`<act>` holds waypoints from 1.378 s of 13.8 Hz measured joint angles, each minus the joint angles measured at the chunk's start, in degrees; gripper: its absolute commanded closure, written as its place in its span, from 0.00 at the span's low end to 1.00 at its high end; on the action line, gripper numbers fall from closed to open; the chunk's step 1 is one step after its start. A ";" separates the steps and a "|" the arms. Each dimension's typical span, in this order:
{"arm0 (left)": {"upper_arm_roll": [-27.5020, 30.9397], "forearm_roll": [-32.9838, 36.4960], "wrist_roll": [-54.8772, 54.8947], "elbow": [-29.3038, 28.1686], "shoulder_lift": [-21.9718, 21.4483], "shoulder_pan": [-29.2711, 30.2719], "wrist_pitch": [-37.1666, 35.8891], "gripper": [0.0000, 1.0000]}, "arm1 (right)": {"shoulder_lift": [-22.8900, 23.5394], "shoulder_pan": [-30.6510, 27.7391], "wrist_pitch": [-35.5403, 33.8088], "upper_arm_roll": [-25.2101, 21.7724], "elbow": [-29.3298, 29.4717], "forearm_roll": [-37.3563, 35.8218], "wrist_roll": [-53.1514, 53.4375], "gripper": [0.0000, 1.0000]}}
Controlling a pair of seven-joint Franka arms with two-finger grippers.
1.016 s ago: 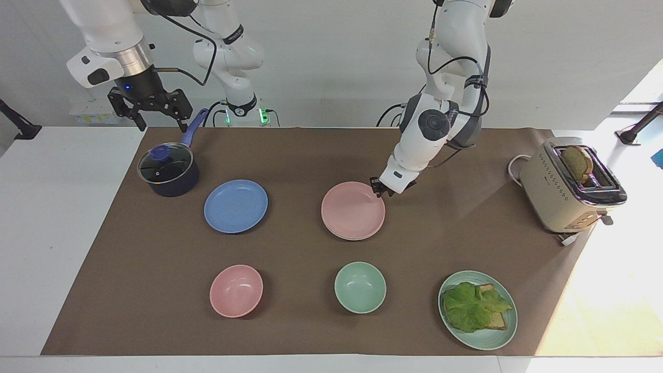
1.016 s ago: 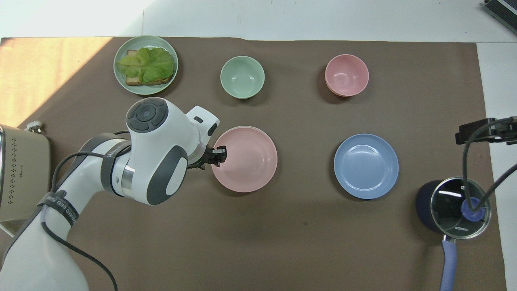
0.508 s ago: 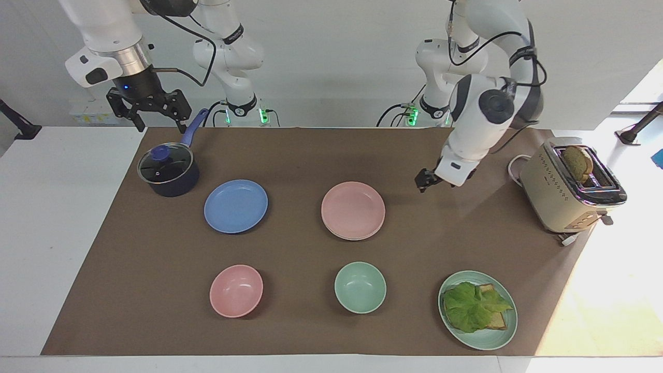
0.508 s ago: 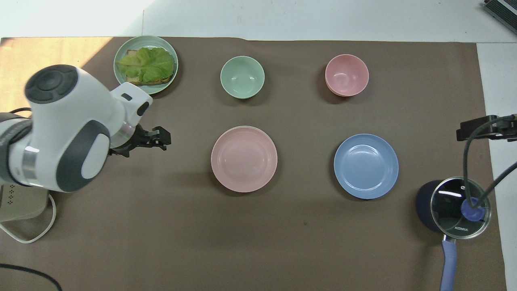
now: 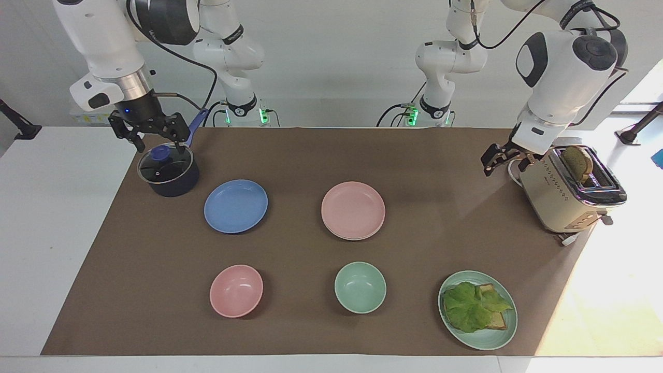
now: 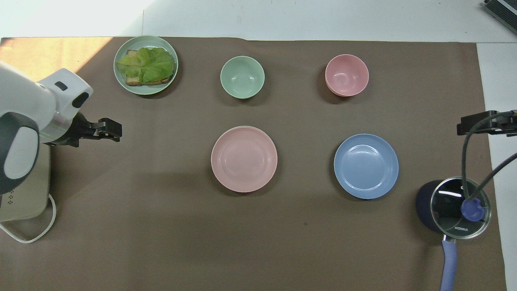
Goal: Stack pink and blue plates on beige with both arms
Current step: 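Open the left gripper and withdraw it toward its rest pose, then reach the right gripper to the blue plate rim and grasp it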
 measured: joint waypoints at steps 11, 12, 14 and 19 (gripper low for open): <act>-0.39 -0.40 4.10 1.85 -2.04 5.19 -2.70 0.00 | 6.62 -0.61 24.71 -0.15 -21.95 0.00 0.00 0.00; -0.33 -0.40 4.10 1.85 -2.04 5.19 -2.81 0.00 | 7.30 -0.61 26.96 -0.15 -23.18 0.01 0.00 0.00; -0.18 -0.40 4.10 1.85 -2.04 5.22 -2.88 0.00 | 8.05 -0.61 31.23 -0.15 -25.96 0.02 -0.05 0.00; -0.26 -0.40 4.16 1.85 -2.04 5.23 -2.92 0.00 | 7.93 -2.60 34.15 -0.16 -29.67 4.83 -5.77 0.11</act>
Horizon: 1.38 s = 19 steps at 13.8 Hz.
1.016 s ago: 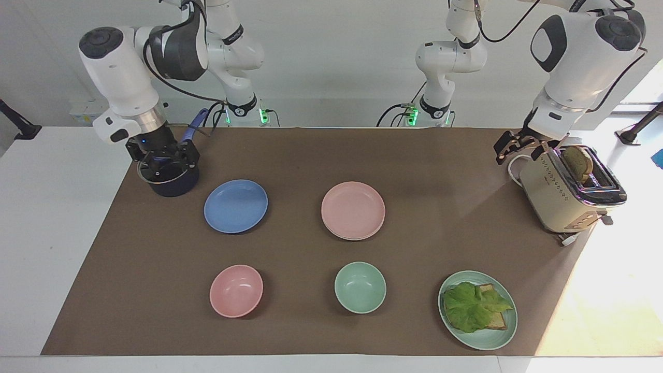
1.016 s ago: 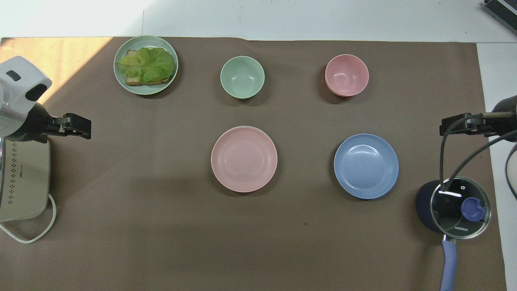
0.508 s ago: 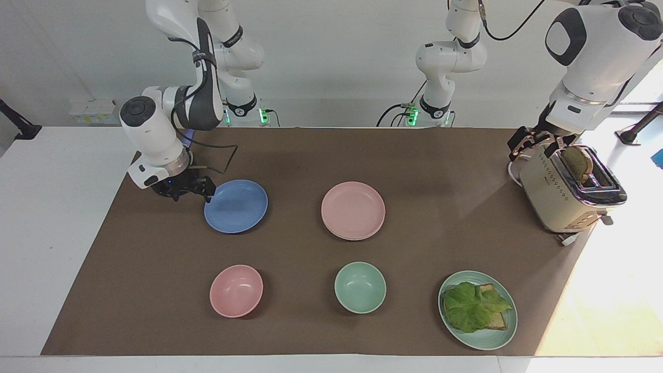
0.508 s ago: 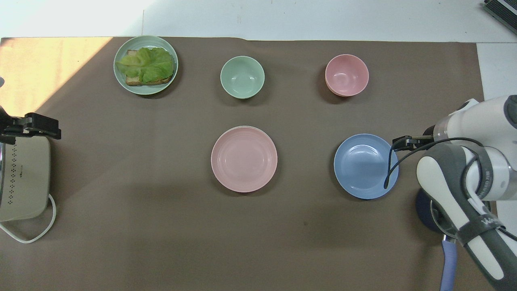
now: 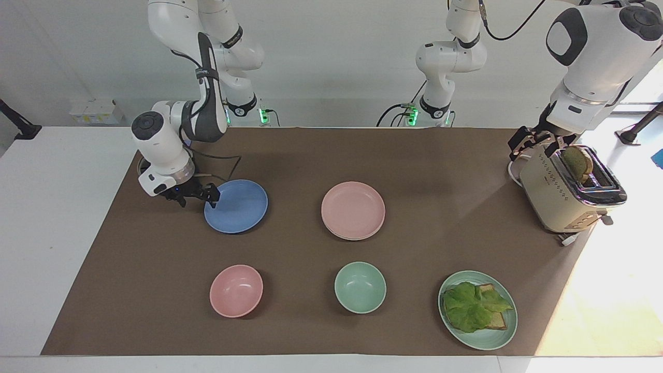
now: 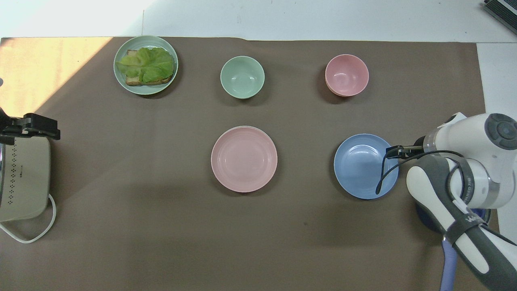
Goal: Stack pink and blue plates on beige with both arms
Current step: 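Reach the right gripper to the blue plate rim and grasp it, then carry the blue plate with the right gripper onto the pink plate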
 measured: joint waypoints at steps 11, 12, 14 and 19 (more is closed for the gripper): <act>-0.09 0.00 0.00 0.00 0.00 0.00 -0.03 0.00 | 0.63 -1.54 2.18 -0.04 -3.67 14.63 -7.83 1.00; -0.07 0.00 0.00 0.00 0.00 0.00 -0.03 0.00 | 0.63 -2.27 2.19 -0.05 -3.66 16.31 -8.27 1.00; -0.06 0.00 0.00 0.00 0.00 0.00 -0.03 0.00 | 0.63 -3.13 2.22 -0.06 -3.57 19.10 -10.26 1.00; -0.07 0.00 0.00 0.00 0.00 0.00 -0.05 0.00 | -0.99 -3.07 -3.02 0.60 0.99 19.48 -10.47 1.00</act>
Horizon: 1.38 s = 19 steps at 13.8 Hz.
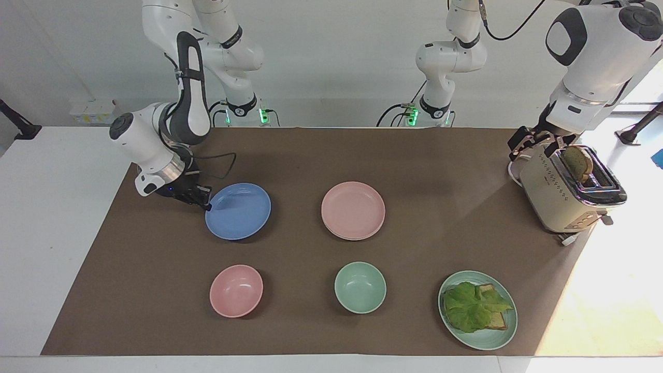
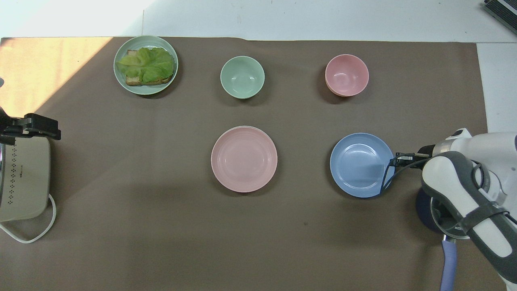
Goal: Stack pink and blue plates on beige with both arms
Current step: 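Carry the blue plate with the right gripper onto the pink plate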
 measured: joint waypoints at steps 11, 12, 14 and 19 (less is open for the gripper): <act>0.00 0.00 0.00 0.00 0.00 0.00 0.00 0.00 | -2.75 17.87 -3.18 0.69 9.64 -4.02 17.80 1.00; 0.00 0.00 0.00 0.00 0.00 0.00 0.00 0.00 | -2.57 19.63 -2.89 0.71 9.63 -4.86 20.00 1.00; 0.00 0.00 0.00 0.00 0.00 0.00 0.00 0.00 | -1.61 23.09 -2.14 0.73 9.60 -6.19 22.38 1.00; 0.00 0.00 0.00 0.00 0.00 0.00 0.00 0.00 | 2.25 30.19 0.35 0.74 9.55 -9.21 28.30 1.00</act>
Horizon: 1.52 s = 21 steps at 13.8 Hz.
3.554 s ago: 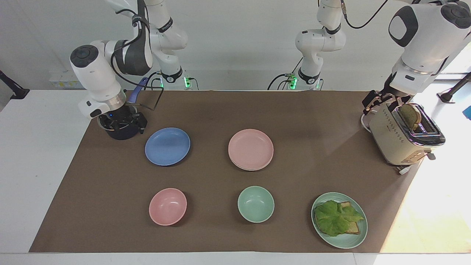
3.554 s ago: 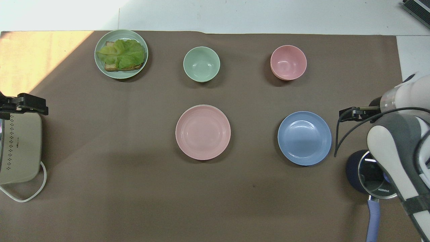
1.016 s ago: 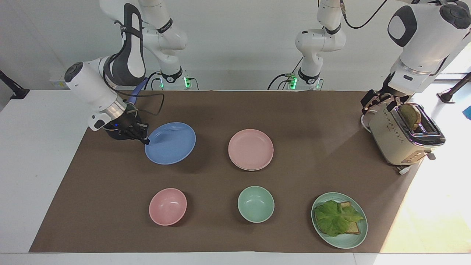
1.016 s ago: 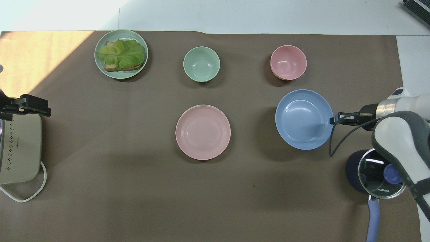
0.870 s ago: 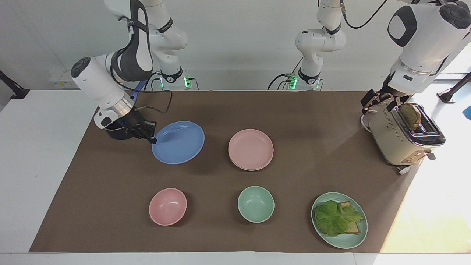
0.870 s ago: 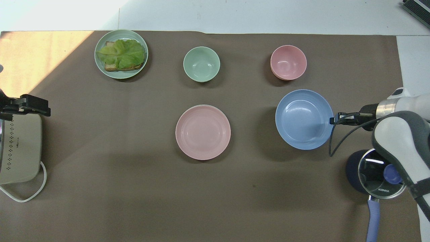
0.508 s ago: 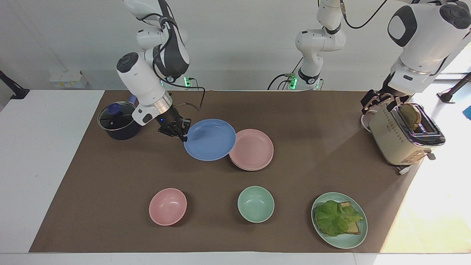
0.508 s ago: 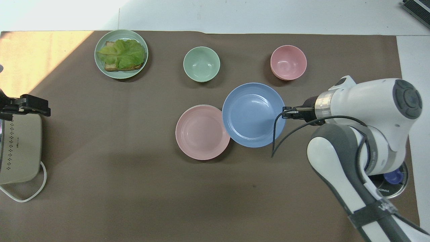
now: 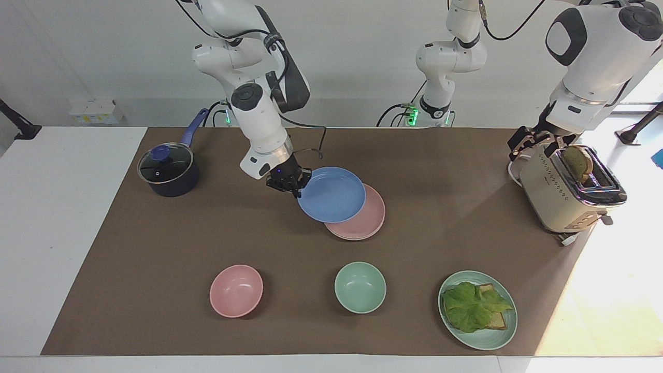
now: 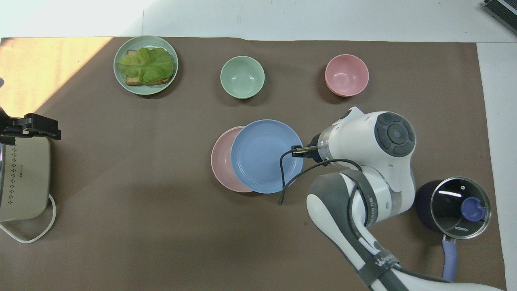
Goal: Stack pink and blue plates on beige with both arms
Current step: 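Carry the blue plate with the right gripper onto the pink plate, then open the right gripper and withdraw it toward its rest pose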
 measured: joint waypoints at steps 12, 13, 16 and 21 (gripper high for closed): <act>-0.01 0.00 0.00 0.00 0.00 0.00 0.00 0.00 | 9.25 5.16 8.15 -0.13 3.64 -0.07 7.82 0.36; -0.01 0.00 0.00 0.00 0.00 0.00 0.00 0.00 | 9.25 5.16 8.14 -0.14 3.67 -0.15 7.82 0.23; -0.01 0.00 0.00 0.00 0.00 0.00 0.00 0.00 | 9.25 5.16 8.09 -0.14 3.92 -1.66 8.70 0.07; -0.01 0.00 0.00 0.00 0.00 0.00 0.00 0.00 | 7.50 4.78 1.40 -1.06 5.76 -4.23 10.32 0.00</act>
